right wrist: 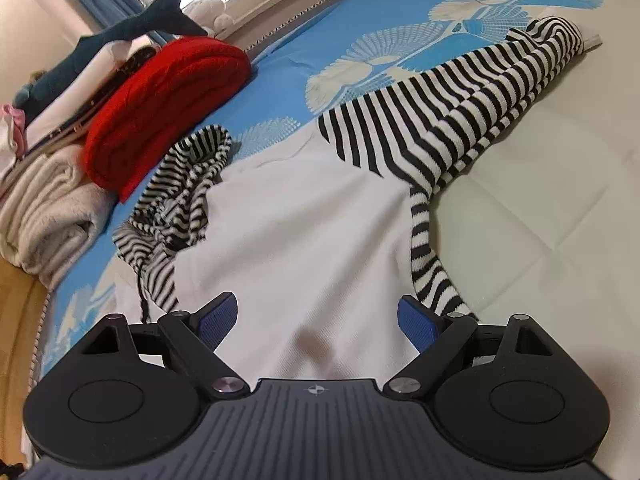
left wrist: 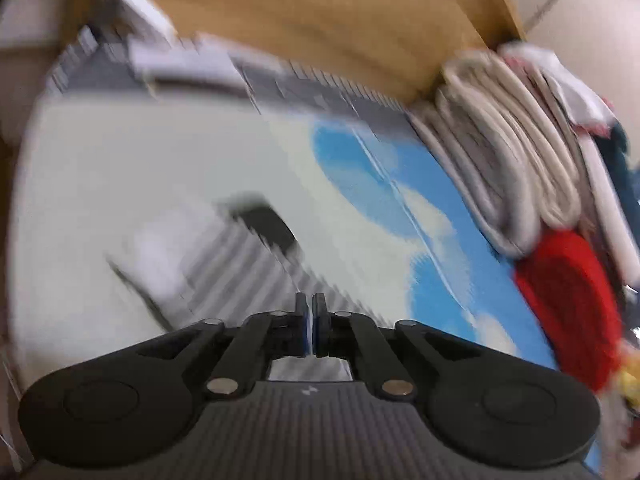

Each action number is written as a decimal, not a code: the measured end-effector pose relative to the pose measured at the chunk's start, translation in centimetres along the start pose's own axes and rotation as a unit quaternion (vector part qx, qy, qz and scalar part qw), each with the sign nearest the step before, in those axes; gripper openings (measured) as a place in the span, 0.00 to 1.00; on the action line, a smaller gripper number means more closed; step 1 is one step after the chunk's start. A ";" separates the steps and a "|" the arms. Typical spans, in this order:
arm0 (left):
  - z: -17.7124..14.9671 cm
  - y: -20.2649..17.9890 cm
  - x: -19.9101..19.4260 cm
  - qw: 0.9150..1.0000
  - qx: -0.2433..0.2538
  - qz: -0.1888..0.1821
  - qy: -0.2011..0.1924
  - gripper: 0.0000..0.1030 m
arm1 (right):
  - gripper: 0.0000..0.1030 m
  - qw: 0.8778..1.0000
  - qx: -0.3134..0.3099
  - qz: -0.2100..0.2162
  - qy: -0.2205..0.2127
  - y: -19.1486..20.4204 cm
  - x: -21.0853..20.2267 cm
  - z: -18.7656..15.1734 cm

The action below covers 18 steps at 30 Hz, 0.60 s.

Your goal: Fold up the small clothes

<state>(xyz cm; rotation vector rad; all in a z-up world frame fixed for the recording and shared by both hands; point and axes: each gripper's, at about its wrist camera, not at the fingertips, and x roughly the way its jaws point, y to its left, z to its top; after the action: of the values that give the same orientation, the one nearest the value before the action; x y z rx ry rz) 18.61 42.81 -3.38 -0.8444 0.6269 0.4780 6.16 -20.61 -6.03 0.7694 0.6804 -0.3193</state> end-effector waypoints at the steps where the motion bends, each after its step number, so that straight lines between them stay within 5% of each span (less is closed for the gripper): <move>1: -0.7 -0.1 0.3 1.000 -0.004 -0.010 0.020 0.18 | 0.86 1.000 0.000 0.002 -0.001 -0.1 -0.1 0.1; 2: -1.7 -0.2 0.7 0.999 -0.008 -0.017 0.043 0.28 | 0.86 1.000 0.001 0.004 0.001 -0.2 -0.2 0.2; 4: -3.4 -0.5 1.5 0.997 -0.012 -0.007 0.076 0.67 | 0.86 1.000 0.004 0.007 0.005 -0.3 -0.2 0.3; 6: -4.1 -0.5 2.3 0.996 -0.021 0.017 0.088 0.80 | 0.86 1.000 0.010 0.009 0.012 -0.5 -0.1 0.3; 10: -3.6 1.9 4.2 0.987 -0.119 0.047 0.099 0.82 | 0.86 0.999 0.020 0.009 0.023 -0.5 0.2 0.2; 13: -1.8 2.8 5.5 0.984 -0.130 0.085 0.085 0.82 | 0.86 0.999 0.020 0.005 0.029 -0.6 0.4 0.0; 18: -0.7 4.1 5.7 0.979 -0.160 0.087 0.095 0.82 | 0.86 0.998 0.033 -0.002 0.044 -0.9 0.9 0.0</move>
<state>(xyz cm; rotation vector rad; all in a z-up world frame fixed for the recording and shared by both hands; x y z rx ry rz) 20.00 45.46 -9.75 -1.1566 0.8169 0.6733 6.37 -21.25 -7.16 0.8498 0.7579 -0.3141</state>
